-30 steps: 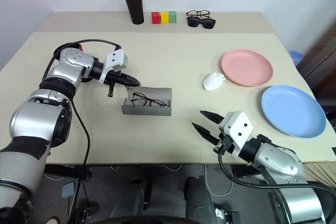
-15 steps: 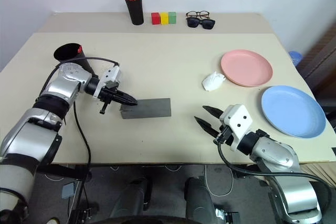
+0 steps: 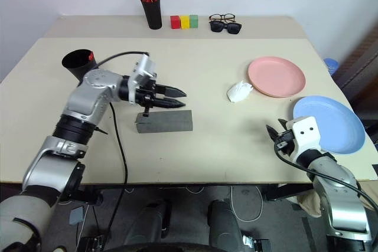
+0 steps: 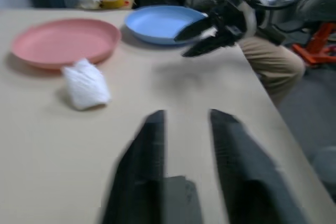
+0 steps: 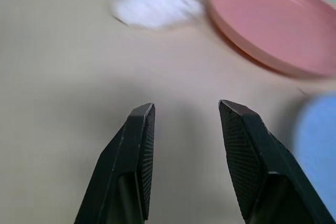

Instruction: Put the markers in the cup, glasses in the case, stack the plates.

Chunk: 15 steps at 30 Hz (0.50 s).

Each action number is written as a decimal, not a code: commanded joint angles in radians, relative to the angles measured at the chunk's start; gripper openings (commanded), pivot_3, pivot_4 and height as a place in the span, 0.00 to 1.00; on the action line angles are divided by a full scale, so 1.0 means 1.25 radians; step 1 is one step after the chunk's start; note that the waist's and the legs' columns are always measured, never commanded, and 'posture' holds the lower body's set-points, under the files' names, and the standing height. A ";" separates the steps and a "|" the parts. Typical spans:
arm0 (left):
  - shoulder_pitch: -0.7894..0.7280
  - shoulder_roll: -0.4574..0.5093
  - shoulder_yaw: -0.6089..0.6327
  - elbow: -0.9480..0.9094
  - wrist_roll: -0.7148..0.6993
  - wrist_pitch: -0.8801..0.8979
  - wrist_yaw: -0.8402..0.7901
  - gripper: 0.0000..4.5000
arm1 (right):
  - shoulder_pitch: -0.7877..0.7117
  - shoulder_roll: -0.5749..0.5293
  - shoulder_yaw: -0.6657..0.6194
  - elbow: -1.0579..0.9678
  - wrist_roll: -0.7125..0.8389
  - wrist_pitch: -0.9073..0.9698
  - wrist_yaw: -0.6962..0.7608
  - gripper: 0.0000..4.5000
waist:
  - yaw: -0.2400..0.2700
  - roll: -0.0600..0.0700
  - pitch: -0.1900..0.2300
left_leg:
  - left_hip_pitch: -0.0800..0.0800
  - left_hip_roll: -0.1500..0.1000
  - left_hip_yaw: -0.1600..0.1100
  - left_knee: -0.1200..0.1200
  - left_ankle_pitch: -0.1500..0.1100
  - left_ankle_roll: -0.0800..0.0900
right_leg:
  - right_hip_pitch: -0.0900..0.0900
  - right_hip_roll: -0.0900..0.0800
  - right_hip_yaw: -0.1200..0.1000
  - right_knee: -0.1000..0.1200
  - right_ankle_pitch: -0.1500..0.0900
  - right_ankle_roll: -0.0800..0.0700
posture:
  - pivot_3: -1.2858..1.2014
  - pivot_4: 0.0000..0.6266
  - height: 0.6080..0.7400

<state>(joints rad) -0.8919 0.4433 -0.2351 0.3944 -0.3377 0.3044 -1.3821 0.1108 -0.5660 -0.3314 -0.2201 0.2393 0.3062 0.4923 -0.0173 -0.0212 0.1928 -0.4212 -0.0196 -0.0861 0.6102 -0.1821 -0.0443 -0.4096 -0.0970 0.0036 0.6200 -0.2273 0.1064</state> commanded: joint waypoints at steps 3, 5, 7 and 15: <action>-0.008 -0.034 -0.024 -0.025 0.036 0.013 0.024 0.99 | -0.042 -0.013 -0.036 0.080 -0.023 -0.042 -0.033 0.43 | 0.002 0.000 0.000 | 0.000 0.000 0.000 0.000 0.000 0.000 | 0.000 0.000 0.000 0.000 0.000 0.000 | 0.52 0.24 1.00; -0.006 -0.048 -0.026 -0.038 0.037 0.026 0.030 1.00 | -0.052 -0.013 -0.041 0.090 -0.018 -0.039 -0.038 0.43 | 0.003 0.000 0.000 | 0.000 0.000 0.000 0.001 0.000 0.000 | 0.000 0.000 0.000 0.000 0.000 0.000 | 0.52 0.24 1.00; -0.007 -0.065 -0.031 -0.053 0.045 0.032 0.046 1.00 | -0.063 -0.019 -0.043 0.103 -0.021 -0.038 -0.041 0.43 | 0.003 0.000 0.000 | 0.000 0.000 0.000 0.001 0.000 0.000 | 0.000 0.000 0.000 0.000 0.000 0.000 | 0.52 0.24 1.00; -0.022 -0.098 -0.021 -0.070 0.051 0.057 0.073 1.00 | -0.089 -0.025 -0.058 0.080 -0.019 -0.004 -0.067 0.43 | 0.002 0.000 0.000 | 0.000 0.000 0.000 0.001 0.000 0.000 | 0.000 0.000 0.000 0.000 0.000 0.000 | 0.52 0.24 1.00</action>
<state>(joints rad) -0.8954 0.3225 -0.2714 0.3438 -0.2715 0.3784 -1.2964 0.0072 -0.5765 -0.3720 -0.0774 0.2098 0.2938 0.4188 -0.0147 -0.0209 0.1928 -0.4215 -0.0197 -0.0860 0.6109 -0.1824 -0.0438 -0.4093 -0.0970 0.0037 0.6199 -0.2274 0.1067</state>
